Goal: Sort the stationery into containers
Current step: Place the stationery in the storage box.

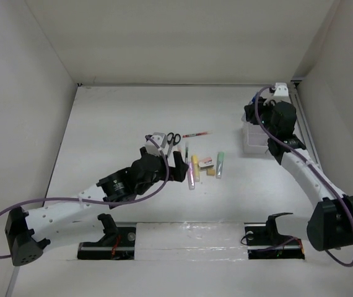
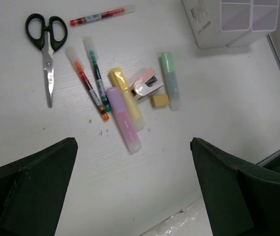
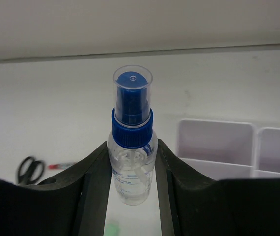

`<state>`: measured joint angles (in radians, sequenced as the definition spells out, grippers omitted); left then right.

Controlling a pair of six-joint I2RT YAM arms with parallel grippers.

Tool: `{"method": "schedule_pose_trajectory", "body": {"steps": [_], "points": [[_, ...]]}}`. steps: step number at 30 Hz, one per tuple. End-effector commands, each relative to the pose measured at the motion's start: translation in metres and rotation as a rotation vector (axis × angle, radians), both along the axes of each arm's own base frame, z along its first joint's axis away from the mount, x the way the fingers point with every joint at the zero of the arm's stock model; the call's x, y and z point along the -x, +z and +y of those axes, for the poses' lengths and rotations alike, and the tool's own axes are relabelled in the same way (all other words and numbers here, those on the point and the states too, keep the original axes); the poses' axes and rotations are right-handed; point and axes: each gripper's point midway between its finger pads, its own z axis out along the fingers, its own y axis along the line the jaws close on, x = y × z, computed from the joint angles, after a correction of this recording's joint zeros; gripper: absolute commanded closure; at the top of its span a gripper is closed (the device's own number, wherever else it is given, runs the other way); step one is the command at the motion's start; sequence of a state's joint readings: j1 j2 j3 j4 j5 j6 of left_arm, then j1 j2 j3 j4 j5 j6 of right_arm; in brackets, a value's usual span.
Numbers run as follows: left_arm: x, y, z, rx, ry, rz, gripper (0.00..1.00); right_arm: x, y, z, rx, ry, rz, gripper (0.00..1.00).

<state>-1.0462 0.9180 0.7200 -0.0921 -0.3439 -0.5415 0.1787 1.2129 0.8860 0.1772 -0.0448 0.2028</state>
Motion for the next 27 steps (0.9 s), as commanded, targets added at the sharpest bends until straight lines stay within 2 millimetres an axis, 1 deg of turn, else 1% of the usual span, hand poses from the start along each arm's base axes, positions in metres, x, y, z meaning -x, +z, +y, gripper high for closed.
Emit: {"method": "schedule_pose_trajectory", "body": {"steps": [1,2,3,4,5,6,8,9,10,11,13,14,18,19,20,21,22,23,24,25,27], "points": [[-0.005,0.02,0.023,0.04,0.154,0.036,0.0,-0.024,0.022,-0.046,0.125,-0.126,-0.082,1.0],[-0.003,0.018,0.026,0.022,0.159,0.054,0.0,-0.03,0.026,-0.061,0.133,-0.163,-0.094,1.0],[-0.002,0.015,0.028,0.009,0.159,0.06,0.0,-0.036,0.018,-0.069,0.136,-0.179,-0.081,1.0],[-0.001,0.016,0.032,0.006,0.167,0.057,0.0,-0.041,0.021,-0.077,0.135,-0.198,-0.089,1.0],[0.0,0.014,0.033,0.006,0.173,0.067,0.0,-0.045,0.019,-0.09,0.136,-0.217,-0.082,1.0],[0.001,0.015,0.035,0.007,0.173,0.066,0.0,-0.05,0.014,-0.098,0.138,-0.235,-0.067,1.0],[0.004,0.015,0.032,0.021,0.159,0.082,0.0,-0.054,0.003,-0.111,0.129,-0.25,-0.04,1.0],[0.004,0.01,0.033,0.01,0.159,0.087,0.0,-0.053,0.003,-0.125,0.13,-0.282,-0.038,1.0],[0.007,0.008,0.033,0.012,0.147,0.094,0.0,-0.056,-0.008,-0.13,0.121,-0.287,-0.013,1.0],[0.007,0.01,0.03,0.026,0.139,0.092,0.0,-0.057,-0.003,-0.135,0.118,-0.287,-0.035,1.0],[0.007,0.008,0.028,0.026,0.125,0.089,0.0,-0.062,-0.01,-0.138,0.105,-0.235,-0.026,1.0],[0.007,0.006,0.027,0.023,0.121,0.082,0.0,-0.062,-0.01,-0.136,0.103,-0.225,-0.027,1.0],[0.008,0.008,0.024,0.027,0.1,0.081,0.0,-0.065,-0.003,-0.151,0.104,-0.247,-0.052,1.0],[0.008,0.01,0.023,0.037,0.1,0.077,0.0,-0.066,-0.008,-0.157,0.103,-0.259,-0.041,1.0],[0.009,0.005,0.022,0.031,0.091,0.085,0.0,-0.066,-0.008,-0.155,0.102,-0.25,-0.041,1.0],[0.008,0.005,0.02,0.025,0.087,0.08,0.0,-0.067,-0.011,-0.161,0.101,-0.255,-0.039,1.0],[0.009,0.005,0.019,0.027,0.079,0.084,0.0,-0.068,-0.008,-0.161,0.091,-0.256,-0.049,1.0],[0.009,0.005,0.019,0.027,0.079,0.084,0.0,-0.07,-0.005,-0.166,0.092,-0.266,-0.059,1.0],[0.009,0.005,0.019,0.027,0.079,0.084,0.0,-0.072,-0.009,-0.169,0.091,-0.263,-0.055,1.0],[0.011,0.004,0.018,0.029,0.069,0.089,0.0,-0.074,-0.004,-0.167,0.09,-0.254,-0.066,1.0],[0.011,0.001,0.018,0.027,0.069,0.089,0.0,-0.078,-0.013,-0.178,0.077,-0.257,-0.051,1.0]]}}
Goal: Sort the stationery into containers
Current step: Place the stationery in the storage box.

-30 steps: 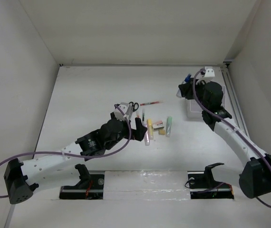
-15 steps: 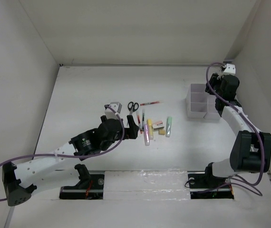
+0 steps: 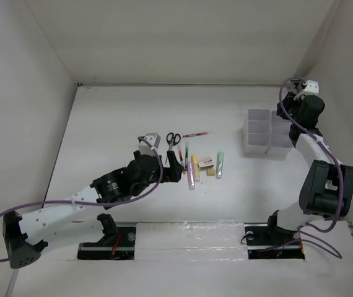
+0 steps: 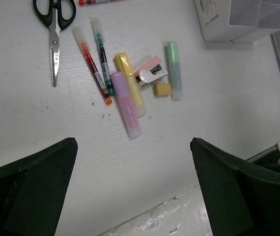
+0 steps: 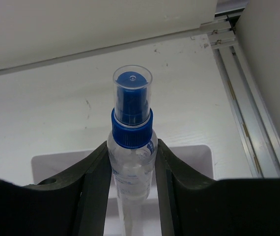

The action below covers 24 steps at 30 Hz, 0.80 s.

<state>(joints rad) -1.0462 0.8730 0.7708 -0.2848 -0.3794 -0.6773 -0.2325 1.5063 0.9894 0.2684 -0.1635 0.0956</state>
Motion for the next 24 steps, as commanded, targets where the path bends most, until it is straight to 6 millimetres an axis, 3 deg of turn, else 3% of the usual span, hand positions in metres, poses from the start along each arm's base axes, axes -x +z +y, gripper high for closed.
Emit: {"method": "schedule_pose_trajectory", "body": {"steps": [1,4,5,10,13,15,16,17,24], "points": [[0.001,0.003,-0.005,0.021,-0.031,-0.02,0.0,-0.02,0.04,-0.01,0.008,0.021,-0.142,1.0],[0.001,0.003,-0.005,0.021,-0.031,-0.02,0.0,-0.025,0.029,-0.011,-0.008,0.032,-0.13,1.0],[0.003,0.003,-0.007,0.024,-0.041,-0.015,0.0,-0.026,0.036,-0.016,-0.013,0.022,-0.158,1.0],[0.007,0.002,-0.012,0.037,-0.085,-0.023,0.0,-0.03,0.034,-0.007,-0.048,0.065,-0.192,1.0],[0.007,0.005,-0.011,0.046,-0.085,-0.029,0.0,-0.029,0.029,-0.006,-0.048,0.065,-0.194,0.88],[0.007,0.005,-0.011,0.046,-0.085,-0.029,0.0,-0.024,0.024,-0.007,-0.048,0.054,-0.189,0.7],[0.007,0.005,-0.011,0.046,-0.085,-0.029,0.0,-0.023,0.022,-0.01,-0.045,0.035,-0.189,0.67],[0.007,0.005,-0.011,0.046,-0.085,-0.029,0.0,-0.022,0.027,-0.012,-0.04,0.025,-0.2,0.67],[0.008,0.005,-0.012,0.042,-0.098,-0.029,0.0,-0.015,0.014,-0.018,-0.026,-0.018,-0.168,0.66]]}}
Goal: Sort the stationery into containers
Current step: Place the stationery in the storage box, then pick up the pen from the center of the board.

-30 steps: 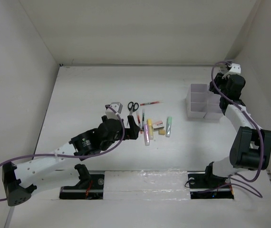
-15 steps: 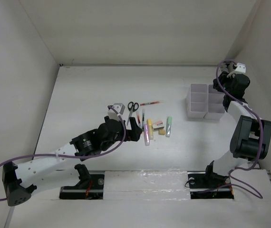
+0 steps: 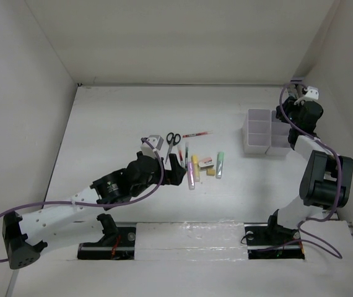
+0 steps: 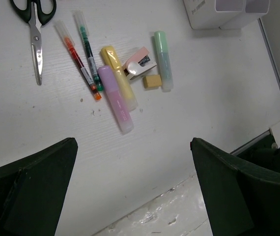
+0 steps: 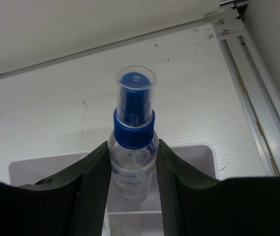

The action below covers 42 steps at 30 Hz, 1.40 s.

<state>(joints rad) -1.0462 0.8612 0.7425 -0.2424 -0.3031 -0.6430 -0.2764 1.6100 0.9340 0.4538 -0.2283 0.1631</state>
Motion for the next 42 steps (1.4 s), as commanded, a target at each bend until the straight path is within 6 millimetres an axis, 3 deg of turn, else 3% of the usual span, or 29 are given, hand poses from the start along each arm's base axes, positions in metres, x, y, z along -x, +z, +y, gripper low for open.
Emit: {"method": "schedule_pose_trajectory", "body": {"steps": [1,3,6,8,13,15,17,18,19,20,21,22,24,26,28,30,31,32,34,36,37,42], "points": [[0.0,0.008,-0.003,0.027,-0.016,-0.03,0.0,0.0,0.043,-0.007,0.047,-0.028,-0.133,0.53],[0.0,0.01,-0.005,0.038,-0.024,-0.031,0.0,0.001,0.039,-0.006,0.031,-0.03,-0.125,0.42],[0.0,0.01,-0.005,0.038,-0.024,-0.031,0.0,0.004,0.045,-0.004,0.025,-0.031,-0.137,0.32],[0.0,0.01,-0.005,0.038,-0.024,-0.031,0.0,0.013,0.052,-0.005,0.031,-0.046,-0.153,0.04],[-0.007,0.0,0.003,-0.005,0.047,-0.01,0.0,0.025,0.088,0.016,0.034,-0.013,-0.225,0.02],[-0.01,0.002,0.001,-0.018,0.055,-0.007,0.0,0.033,0.106,0.036,0.037,0.005,-0.251,0.0],[-0.012,-0.002,-0.003,-0.045,0.059,0.015,0.0,0.038,0.109,0.061,0.055,0.026,-0.212,0.0],[-0.015,-0.001,-0.005,-0.044,0.076,0.02,0.0,0.044,0.123,0.07,0.056,0.029,-0.225,0.0],[-0.018,-0.003,-0.004,-0.057,0.097,0.025,0.0,0.049,0.112,0.079,0.061,0.033,-0.169,0.0],[-0.021,-0.013,-0.005,-0.079,0.117,0.043,0.0,0.054,0.111,0.082,0.074,0.009,-0.155,0.0],[-0.023,-0.014,-0.006,-0.083,0.135,0.051,0.0,0.059,0.112,0.103,0.074,0.041,-0.147,0.0],[-0.026,-0.014,-0.009,-0.069,0.16,0.064,0.0,0.067,0.119,0.109,0.076,0.037,-0.153,0.0],[-0.032,-0.025,-0.013,-0.085,0.186,0.093,0.0,0.082,0.11,0.126,0.08,0.031,-0.102,0.0],[-0.036,-0.033,-0.02,-0.086,0.17,0.129,0.0,0.098,0.114,0.135,0.068,0.03,-0.101,0.0],[-0.043,-0.045,-0.03,-0.109,0.177,0.16,0.0,0.112,0.1,0.149,0.048,0.062,-0.061,0.0],[-0.046,-0.056,-0.036,-0.131,0.201,0.204,0.0,0.126,0.106,0.154,0.016,0.076,-0.067,0.0],[-0.047,-0.076,-0.038,-0.192,0.205,0.235,0.0,0.13,0.102,0.159,0.014,0.098,-0.064,0.0],[-0.052,-0.074,-0.045,-0.192,0.211,0.242,0.0,0.135,0.097,0.163,0.005,0.109,-0.052,0.0],[-0.053,-0.096,-0.054,-0.248,0.191,0.283,0.0,0.144,0.097,0.168,-0.008,0.132,-0.059,0.0],[-0.055,-0.102,-0.066,-0.259,0.187,0.293,0.0,0.148,0.097,0.17,-0.01,0.143,-0.065,0.0],[-0.054,-0.117,-0.066,-0.312,0.192,0.306,0.0,0.149,0.09,0.17,-0.006,0.143,-0.047,0.0],[-0.058,-0.139,-0.067,-0.374,0.243,0.351,0.05,0.16,0.093,0.182,-0.018,0.209,-0.057,0.0]]}}
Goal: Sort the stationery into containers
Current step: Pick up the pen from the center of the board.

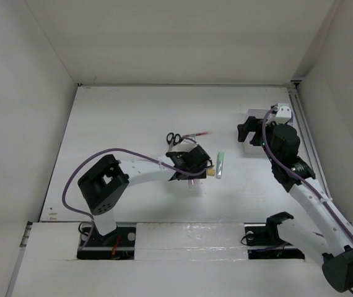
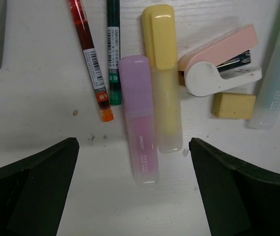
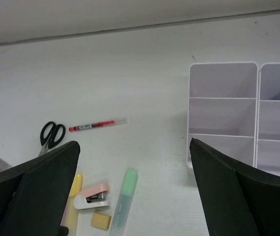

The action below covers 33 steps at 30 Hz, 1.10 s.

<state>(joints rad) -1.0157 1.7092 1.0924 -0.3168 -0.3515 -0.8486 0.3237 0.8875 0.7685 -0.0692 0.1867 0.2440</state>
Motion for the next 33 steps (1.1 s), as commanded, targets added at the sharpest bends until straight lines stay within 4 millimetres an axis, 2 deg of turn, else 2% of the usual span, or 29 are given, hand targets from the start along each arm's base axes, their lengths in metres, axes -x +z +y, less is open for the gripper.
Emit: {"method": "schedule_pose_trajectory", "body": {"steps": [1,4,6,7,11,12,15,19,25,32,33], "points": [[-0.002,0.003,-0.001,-0.01,0.049,0.007,0.07,0.011,0.01,0.006,-0.025,0.033,-0.027,0.0],[-0.001,-0.008,0.0,-0.031,0.057,0.024,0.12,0.017,0.017,0.004,-0.032,0.033,-0.047,0.0],[0.0,-0.017,0.004,-0.067,0.071,0.04,0.12,0.019,0.02,0.005,-0.037,0.042,-0.056,0.0],[0.002,-0.015,0.004,-0.075,0.074,0.039,0.12,0.022,0.024,0.007,-0.041,0.051,-0.069,0.0],[0.009,-0.029,0.009,-0.122,0.073,0.067,0.13,0.024,0.026,0.006,-0.051,0.05,-0.069,0.0],[0.006,-0.026,0.007,-0.116,0.076,0.055,0.15,0.024,0.026,0.006,-0.051,0.05,-0.069,0.0],[0.013,-0.034,0.013,-0.157,0.087,0.074,0.23,0.025,0.026,0.008,-0.061,0.057,-0.067,0.0],[0.017,-0.043,0.02,-0.179,0.096,0.089,0.25,0.025,0.021,0.01,-0.068,0.065,-0.056,0.0],[0.028,-0.041,0.025,-0.161,0.089,0.103,0.33,0.025,0.021,0.011,-0.077,0.064,-0.054,0.0],[0.037,-0.045,0.026,-0.176,0.077,0.113,0.33,0.03,0.027,0.014,-0.085,0.082,-0.071,0.0],[0.037,-0.041,0.025,-0.167,0.076,0.108,0.36,0.031,0.03,0.014,-0.096,0.081,-0.078,0.0]]}}
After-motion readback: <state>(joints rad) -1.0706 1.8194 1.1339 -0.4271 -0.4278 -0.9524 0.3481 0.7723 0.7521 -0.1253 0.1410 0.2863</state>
